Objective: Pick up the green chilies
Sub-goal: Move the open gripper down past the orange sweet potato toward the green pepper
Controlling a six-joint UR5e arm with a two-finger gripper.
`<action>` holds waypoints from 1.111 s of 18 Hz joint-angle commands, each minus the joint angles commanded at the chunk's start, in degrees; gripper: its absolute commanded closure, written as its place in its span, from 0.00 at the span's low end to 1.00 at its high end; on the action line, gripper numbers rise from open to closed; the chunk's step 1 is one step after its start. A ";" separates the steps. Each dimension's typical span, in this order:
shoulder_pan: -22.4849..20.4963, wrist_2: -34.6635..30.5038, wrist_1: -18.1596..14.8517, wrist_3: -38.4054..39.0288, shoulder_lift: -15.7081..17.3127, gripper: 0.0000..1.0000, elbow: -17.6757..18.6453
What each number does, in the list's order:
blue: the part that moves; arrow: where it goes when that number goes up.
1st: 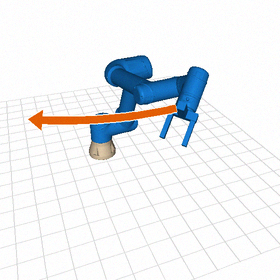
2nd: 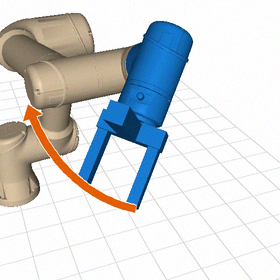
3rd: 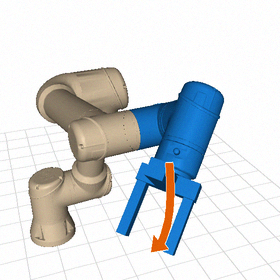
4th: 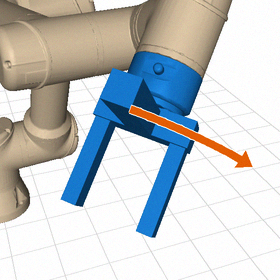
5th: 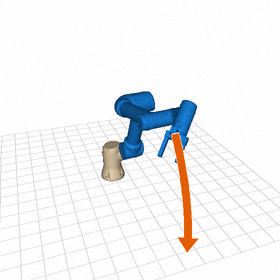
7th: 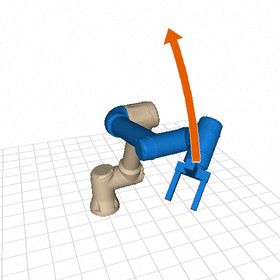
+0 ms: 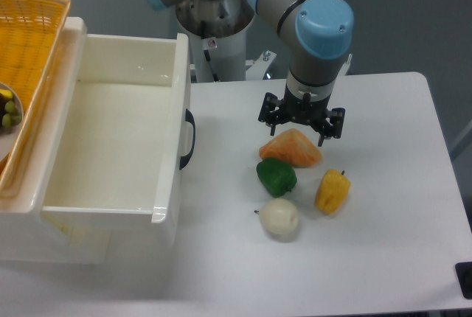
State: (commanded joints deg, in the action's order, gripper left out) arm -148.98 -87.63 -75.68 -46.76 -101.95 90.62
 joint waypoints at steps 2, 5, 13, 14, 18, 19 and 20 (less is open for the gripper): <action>0.18 0.09 -0.09 0.35 -0.26 0.00 0.09; 0.53 -0.17 -0.09 1.48 -0.35 0.00 1.05; 0.88 0.87 -0.09 17.20 -0.70 0.00 6.50; 0.97 1.83 0.00 20.10 -0.96 0.00 6.76; 0.44 4.39 1.32 29.68 -2.63 0.00 6.85; 0.44 4.39 1.41 32.14 -3.33 0.00 6.86; 0.53 4.31 1.50 33.91 -4.38 0.00 6.77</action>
State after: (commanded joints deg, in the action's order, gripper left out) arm -148.45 -83.32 -74.18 -12.85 -106.34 97.38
